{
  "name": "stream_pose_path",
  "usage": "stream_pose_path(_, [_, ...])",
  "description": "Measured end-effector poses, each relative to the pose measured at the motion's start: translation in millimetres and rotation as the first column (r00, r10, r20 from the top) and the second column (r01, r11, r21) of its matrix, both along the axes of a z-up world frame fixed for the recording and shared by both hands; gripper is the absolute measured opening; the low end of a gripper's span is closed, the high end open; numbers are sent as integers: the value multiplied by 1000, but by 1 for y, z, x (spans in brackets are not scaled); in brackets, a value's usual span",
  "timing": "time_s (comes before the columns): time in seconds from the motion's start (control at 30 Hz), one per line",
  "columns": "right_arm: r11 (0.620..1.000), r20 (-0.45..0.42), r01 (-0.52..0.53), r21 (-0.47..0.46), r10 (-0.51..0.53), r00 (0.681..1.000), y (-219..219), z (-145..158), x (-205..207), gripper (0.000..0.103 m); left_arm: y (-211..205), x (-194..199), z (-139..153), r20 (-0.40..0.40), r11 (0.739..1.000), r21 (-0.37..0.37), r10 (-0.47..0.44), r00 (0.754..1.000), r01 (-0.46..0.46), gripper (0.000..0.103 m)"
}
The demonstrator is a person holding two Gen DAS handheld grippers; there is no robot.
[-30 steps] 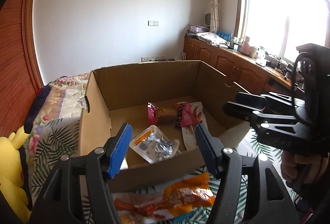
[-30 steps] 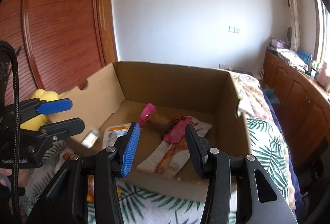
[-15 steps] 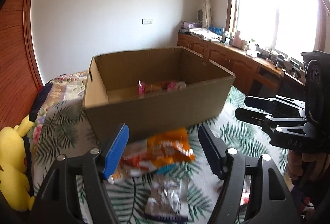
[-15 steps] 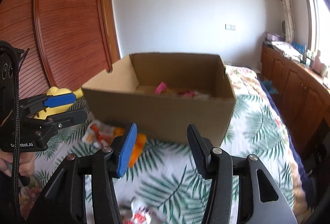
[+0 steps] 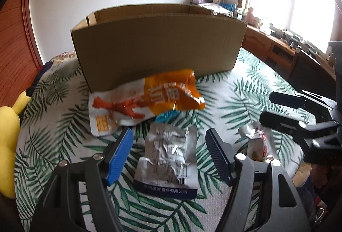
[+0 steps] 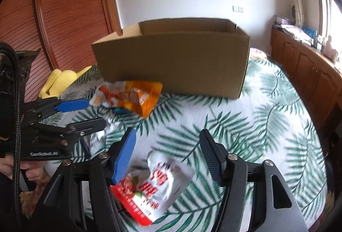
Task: Organize snacks
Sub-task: 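Move both open grippers back to the packets beside the box, then grasp the second silver packet with the left gripper while the right gripper grasps the white duck-neck pouch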
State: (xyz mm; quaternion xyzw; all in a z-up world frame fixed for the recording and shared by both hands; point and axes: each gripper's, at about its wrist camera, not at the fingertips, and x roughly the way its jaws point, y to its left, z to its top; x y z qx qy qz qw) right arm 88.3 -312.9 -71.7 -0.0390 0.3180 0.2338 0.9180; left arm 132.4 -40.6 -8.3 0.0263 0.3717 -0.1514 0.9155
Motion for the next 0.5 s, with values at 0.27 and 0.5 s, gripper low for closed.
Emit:
stream_pose_path(0.27, [1000,-8,26,-16,-26,1000,0,-19,-7,72,-1,3,-20,-45,999,28,18,999,-17,71])
stream_pose_path(0.5, [998,-19,51,-25,-52,998,-4,-28,-9,73,-5,4,-28,-61,998,55,21,998,-17,71])
